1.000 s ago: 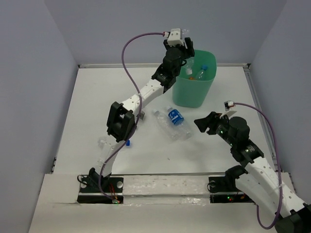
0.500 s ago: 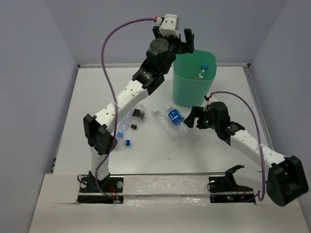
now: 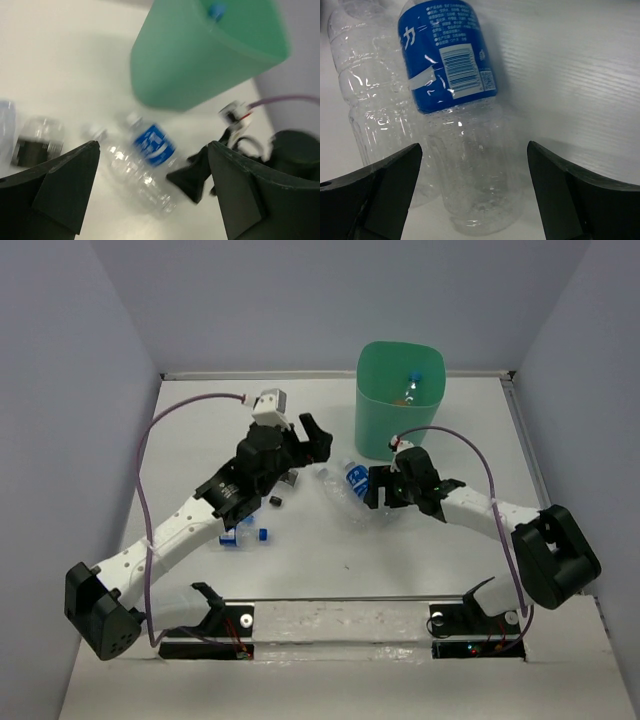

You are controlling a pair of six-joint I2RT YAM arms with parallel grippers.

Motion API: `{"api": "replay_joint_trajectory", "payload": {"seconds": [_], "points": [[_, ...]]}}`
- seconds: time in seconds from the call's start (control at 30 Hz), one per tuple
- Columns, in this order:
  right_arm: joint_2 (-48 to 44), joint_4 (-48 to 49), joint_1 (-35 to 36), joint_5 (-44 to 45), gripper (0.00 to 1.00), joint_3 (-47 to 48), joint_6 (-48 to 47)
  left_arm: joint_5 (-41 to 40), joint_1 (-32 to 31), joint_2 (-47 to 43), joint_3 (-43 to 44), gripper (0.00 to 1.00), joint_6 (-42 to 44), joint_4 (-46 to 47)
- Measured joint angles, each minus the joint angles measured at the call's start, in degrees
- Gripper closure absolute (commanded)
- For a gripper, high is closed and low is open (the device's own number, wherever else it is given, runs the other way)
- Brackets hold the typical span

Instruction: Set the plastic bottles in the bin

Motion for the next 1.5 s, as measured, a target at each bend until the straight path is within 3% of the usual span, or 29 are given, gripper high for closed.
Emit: {"api": "replay_joint_trajectory", "payload": {"seconds": [0.17, 0.23, 0.4, 0.7, 0.87, 1.0, 1.17, 1.3, 1.5], "points": [[2.0, 0.4, 2.9, 0.8, 0.19, -0.1, 0.4, 0.7, 0.0, -0.5, -14.6, 0.01, -6.4, -5.6], [1.8, 0.4, 3.6, 2.1, 0.38, -0.3, 1.0, 1.0, 0.0, -0.4, -16.2, 0.01, -7.6, -6.3], [-1.9, 0.8, 4.7, 4.5, 0.5, -1.8, 1.8, 1.2, 0.0, 2.4, -16.3, 0.01, -9.2, -3.5], [-17.3, -5.8, 10.4, 8.2, 0.65, -4.1, 3.3, 2.5, 0.0, 18.7, -10.7, 0.01, -5.3, 0.7], [-33.2, -14.0, 10.9, 9.9, 0.66, -3.0, 4.2, 3.6, 0.9, 23.8, -6.1, 0.01, -1.8, 2.4], [-38.6, -17.7, 10.9, 11.3, 0.66, 2.5, 4.1, 5.0, 1.9, 26.9, -3.3, 0.01, 0.1, 2.8], [-35.6, -17.2, 10.9, 19.8, 0.71, 12.7, 0.9, 6.8, 2.3, 31.6, -0.3, 0.01, 1.6, 2.8], [-26.4, -10.3, 9.6, 29.4, 0.71, 21.3, -8.2, 9.0, 2.3, 35.6, 1.4, 0.01, 2.5, 2.2], [-11.0, 0.5, -2.2, 25.6, 0.72, 31.8, -18.7, 11.1, 2.3, 39.5, 3.5, 0.04, 3.5, 1.2]]}}
